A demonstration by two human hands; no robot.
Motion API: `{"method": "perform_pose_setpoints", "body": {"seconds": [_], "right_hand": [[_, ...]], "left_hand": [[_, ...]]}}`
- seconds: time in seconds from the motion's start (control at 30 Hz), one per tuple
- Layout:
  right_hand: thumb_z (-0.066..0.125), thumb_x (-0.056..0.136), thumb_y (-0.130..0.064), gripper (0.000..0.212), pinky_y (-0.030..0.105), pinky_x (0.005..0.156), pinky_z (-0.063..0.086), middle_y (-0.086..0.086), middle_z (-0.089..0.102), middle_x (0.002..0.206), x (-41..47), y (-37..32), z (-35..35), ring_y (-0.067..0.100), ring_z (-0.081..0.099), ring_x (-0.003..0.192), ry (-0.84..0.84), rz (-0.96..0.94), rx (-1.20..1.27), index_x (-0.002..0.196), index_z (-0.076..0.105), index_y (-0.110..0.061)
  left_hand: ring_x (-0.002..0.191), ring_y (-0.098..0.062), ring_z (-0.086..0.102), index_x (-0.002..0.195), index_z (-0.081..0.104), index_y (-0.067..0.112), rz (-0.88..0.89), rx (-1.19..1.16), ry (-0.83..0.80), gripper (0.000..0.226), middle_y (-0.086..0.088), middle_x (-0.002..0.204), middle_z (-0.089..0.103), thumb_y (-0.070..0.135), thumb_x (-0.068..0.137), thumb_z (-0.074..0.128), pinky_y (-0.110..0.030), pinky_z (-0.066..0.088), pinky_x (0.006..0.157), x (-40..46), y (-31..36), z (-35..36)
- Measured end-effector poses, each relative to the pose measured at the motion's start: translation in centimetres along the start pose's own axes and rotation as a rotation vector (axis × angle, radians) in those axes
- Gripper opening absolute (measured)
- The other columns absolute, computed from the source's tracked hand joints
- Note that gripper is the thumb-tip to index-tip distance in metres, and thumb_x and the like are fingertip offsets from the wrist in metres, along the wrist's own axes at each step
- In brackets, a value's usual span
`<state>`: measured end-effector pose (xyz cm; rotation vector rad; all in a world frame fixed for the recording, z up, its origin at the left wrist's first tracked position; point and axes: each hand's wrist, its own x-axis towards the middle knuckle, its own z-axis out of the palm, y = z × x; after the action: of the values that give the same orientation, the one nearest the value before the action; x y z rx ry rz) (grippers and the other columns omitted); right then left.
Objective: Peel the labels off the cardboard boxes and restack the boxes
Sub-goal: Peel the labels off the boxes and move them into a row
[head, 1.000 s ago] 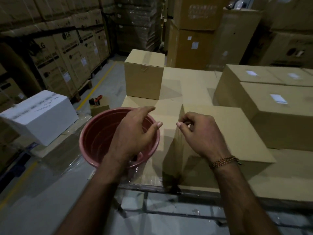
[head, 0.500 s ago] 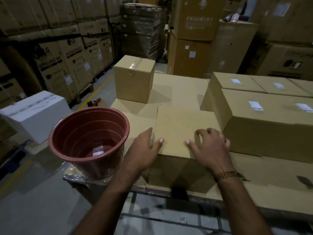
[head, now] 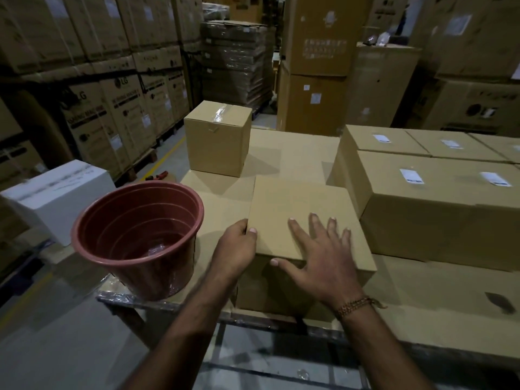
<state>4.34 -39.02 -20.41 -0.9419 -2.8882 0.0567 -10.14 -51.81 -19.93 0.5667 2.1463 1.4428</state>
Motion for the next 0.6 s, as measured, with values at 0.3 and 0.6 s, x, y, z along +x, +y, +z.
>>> {"method": "perform_pose_setpoints", "body": {"seconds": [0.3, 0.6], "right_hand": [[0.04, 0.078, -0.094, 0.109, 0.063, 0.13, 0.008, 0.004, 0.002, 0.178, -0.5, 0.0, -2.2, 0.038, 0.003, 0.163, 0.034, -0.142, 0.2, 0.164, -0.013, -0.051], [0.043, 0.096, -0.074, 0.072, 0.065, 0.128, 0.019, 0.0, 0.012, 0.176, -1.2, 1.4, -3.8, 0.033, 0.014, 0.162, 0.12, -0.116, 0.32, 0.16, 0.011, -0.063]], "left_hand": [[0.123, -0.012, 0.059, 0.15, 0.055, 0.03, 0.081, -0.127, -0.113, 0.042, 0.012, 0.137, 0.063, 0.033, 0.108, 0.053, -0.027, 0.055, 0.084, -2.4, 3.6, 2.6], [0.13, -0.007, 0.058, 0.147, 0.058, 0.04, 0.177, -0.192, -0.145, 0.056, 0.011, 0.148, 0.06, 0.054, 0.094, 0.07, -0.021, 0.059, 0.089, -2.4, 3.2, 3.6]]}}
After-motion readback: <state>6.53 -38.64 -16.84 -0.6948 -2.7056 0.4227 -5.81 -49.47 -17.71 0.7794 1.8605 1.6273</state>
